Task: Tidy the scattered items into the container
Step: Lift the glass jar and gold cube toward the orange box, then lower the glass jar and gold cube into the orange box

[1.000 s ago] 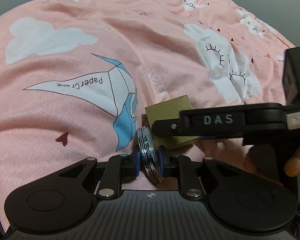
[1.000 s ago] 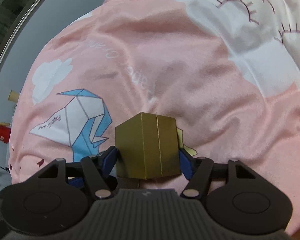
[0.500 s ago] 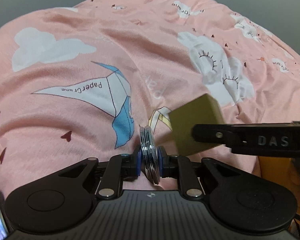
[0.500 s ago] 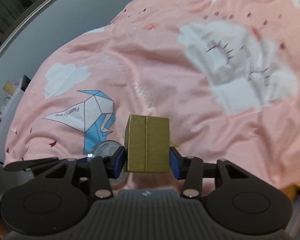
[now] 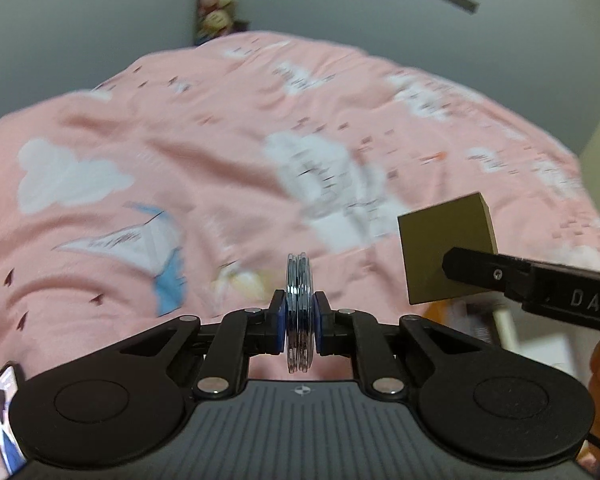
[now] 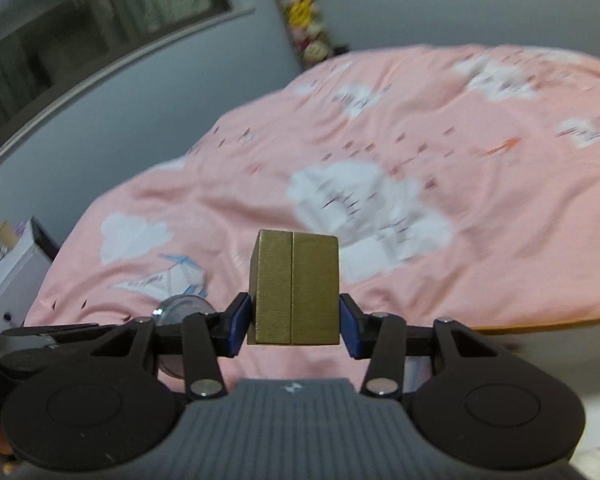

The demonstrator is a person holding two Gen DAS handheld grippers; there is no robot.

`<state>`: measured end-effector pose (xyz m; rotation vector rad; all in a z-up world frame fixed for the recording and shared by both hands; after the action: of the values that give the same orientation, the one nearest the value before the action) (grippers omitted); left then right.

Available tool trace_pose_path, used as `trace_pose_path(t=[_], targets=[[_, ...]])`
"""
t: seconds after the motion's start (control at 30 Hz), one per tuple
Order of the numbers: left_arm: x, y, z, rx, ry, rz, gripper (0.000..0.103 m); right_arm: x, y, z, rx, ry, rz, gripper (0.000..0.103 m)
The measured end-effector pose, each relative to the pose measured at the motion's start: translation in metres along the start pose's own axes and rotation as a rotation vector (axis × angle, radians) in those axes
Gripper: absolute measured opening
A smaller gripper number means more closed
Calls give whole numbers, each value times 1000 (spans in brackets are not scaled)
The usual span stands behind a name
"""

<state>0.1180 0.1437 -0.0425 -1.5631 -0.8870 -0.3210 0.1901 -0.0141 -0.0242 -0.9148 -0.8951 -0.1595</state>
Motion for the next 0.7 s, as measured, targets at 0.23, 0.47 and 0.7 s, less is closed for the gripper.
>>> trace_pose_path(t=[0.23, 0.47, 0.7], targets=[[5, -16, -73, -170, 104, -48, 15, -11, -70, -64, -155, 102, -104, 50], [-2, 7, -140, -295, 169, 6, 15, -37, -101, -132, -284, 237, -108, 50], [-16, 43, -188, -407, 160, 106, 15, -56, -97, -167, -342, 306, -75, 50]])
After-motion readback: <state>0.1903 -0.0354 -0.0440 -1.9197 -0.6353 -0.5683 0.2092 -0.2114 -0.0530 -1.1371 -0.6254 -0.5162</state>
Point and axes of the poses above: each gripper's, at about its wrist camera, not at the fingertips, and y roughly the way its jaws point, z to its left, x to its top, the point moved 5 cm from there along y, roughly the way its jaws point, and after that the axes turned 1 degree about -x, right-handed, at the moved point
